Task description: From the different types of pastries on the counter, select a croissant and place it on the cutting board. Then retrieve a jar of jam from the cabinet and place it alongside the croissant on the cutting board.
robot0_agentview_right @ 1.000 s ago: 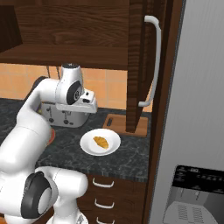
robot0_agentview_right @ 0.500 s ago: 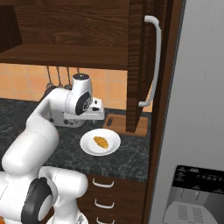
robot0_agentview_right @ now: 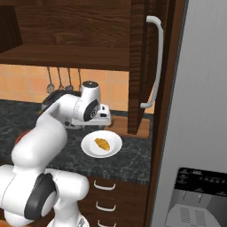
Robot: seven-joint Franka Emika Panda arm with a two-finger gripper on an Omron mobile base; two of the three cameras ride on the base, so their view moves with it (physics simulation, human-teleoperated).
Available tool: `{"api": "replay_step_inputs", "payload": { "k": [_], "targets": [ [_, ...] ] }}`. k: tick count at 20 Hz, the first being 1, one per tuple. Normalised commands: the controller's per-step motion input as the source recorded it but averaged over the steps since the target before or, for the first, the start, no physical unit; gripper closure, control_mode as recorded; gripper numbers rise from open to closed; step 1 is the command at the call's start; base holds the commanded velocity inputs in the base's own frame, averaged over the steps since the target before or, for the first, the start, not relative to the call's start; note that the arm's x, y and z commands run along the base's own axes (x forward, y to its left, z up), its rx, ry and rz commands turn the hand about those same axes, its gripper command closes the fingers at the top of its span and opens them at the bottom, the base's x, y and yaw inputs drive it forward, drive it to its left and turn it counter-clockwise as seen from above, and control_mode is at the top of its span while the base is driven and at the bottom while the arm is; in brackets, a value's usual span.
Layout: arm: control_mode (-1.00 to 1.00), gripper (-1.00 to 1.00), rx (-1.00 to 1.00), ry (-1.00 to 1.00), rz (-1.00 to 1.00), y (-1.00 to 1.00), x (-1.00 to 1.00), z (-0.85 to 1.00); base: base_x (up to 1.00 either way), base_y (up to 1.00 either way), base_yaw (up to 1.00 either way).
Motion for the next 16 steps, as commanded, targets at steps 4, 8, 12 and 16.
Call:
{"api": "replay_step_inputs", "payload": {
  "k": [4, 8, 12, 16],
  "targets": [
    [-1.00, -1.00, 0.00, 0.00, 0.01, -0.01, 0.16, -0.46, 0.00, 0.00, 0.00],
    [-1.00, -1.00, 0.00, 0.00, 0.00, -0.09, 0.27, -0.25, 0.00, 0.00, 0.00],
    [-1.00, -1.00, 0.00, 0.00, 0.00, -0.15, 0.21, -0.09, 0.00, 0.00, 0.00],
    [-1.00, -1.00, 0.00, 0.00, 0.00, -0.06, 0.12, -0.26, 0.00, 0.00, 0.00]
  ]
}}
